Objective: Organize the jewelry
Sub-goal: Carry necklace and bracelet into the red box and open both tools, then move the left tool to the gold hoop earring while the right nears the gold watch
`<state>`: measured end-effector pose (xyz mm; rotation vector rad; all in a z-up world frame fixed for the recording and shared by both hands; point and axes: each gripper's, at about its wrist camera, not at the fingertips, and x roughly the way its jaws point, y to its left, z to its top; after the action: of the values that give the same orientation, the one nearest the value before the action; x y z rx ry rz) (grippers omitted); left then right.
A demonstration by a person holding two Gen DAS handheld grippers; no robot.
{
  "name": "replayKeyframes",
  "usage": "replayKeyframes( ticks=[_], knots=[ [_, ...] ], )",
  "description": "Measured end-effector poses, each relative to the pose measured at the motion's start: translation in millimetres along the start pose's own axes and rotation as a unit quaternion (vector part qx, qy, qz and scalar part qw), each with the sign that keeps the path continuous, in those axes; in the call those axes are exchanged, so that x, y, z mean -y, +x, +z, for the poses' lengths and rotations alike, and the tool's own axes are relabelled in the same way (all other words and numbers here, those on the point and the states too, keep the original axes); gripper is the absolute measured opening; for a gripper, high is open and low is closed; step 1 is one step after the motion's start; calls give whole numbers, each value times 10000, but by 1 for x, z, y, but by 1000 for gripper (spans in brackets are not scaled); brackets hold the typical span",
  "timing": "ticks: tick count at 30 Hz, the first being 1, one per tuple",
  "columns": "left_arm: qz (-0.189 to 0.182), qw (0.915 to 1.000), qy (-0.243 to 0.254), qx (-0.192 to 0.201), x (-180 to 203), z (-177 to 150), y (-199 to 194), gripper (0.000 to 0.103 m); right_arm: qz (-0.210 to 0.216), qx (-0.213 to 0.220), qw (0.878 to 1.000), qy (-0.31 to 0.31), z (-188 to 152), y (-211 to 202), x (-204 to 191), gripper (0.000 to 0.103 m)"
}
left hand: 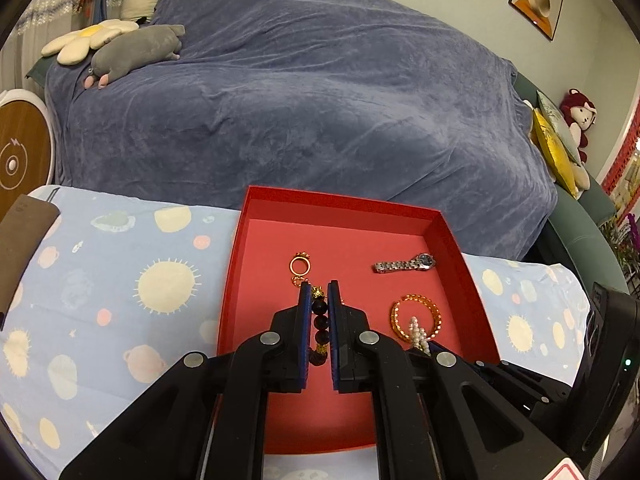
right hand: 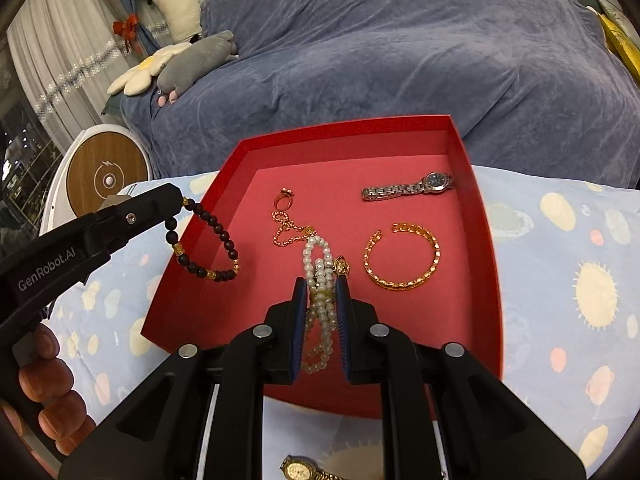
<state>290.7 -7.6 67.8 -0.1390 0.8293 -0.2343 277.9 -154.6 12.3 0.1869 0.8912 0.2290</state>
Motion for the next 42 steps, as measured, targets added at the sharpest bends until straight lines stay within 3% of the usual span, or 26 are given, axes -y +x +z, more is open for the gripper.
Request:
replayKeyframes(
  ticks=[4,8,9,10,12,17,19,26,34,42],
  knots=[
    [32,9998,-15,-220,-7,-1,22,6,-44,-90,9999,-107,-1,15,-1,15],
    [214,9996,-43,-176,-13,-1,27,10,-80,-29,9999,-71,0,11,3,16],
    [259,9995,-68,-168,-15,-1,27,14,-76,2,10000,-54,0,7,4,18],
    [288,9994,-111,-167,-16,0,26,28,-75,32,10000,-38,0,3,4,18],
    [369,9990,-229,-97,-20,2,16,42,-37,111,9999,9,-3,-15,7,24],
    [459,9985,-286,53,-25,2,-24,43,-62,277,9995,-116,-23,-69,8,28],
    [445,9986,-280,90,-25,-4,-42,44,-61,326,9994,-117,-34,-91,8,35],
    [587,9981,-66,160,-18,-50,-102,53,-230,453,9983,-270,-92,-149,8,35],
    [652,9973,-194,-263,-19,-125,-113,53,-167,124,9998,-73,-149,-156,18,35],
    [509,9976,296,-367,1,-158,-112,53,-190,-94,9993,-301,-166,-138,17,35]
  ],
)
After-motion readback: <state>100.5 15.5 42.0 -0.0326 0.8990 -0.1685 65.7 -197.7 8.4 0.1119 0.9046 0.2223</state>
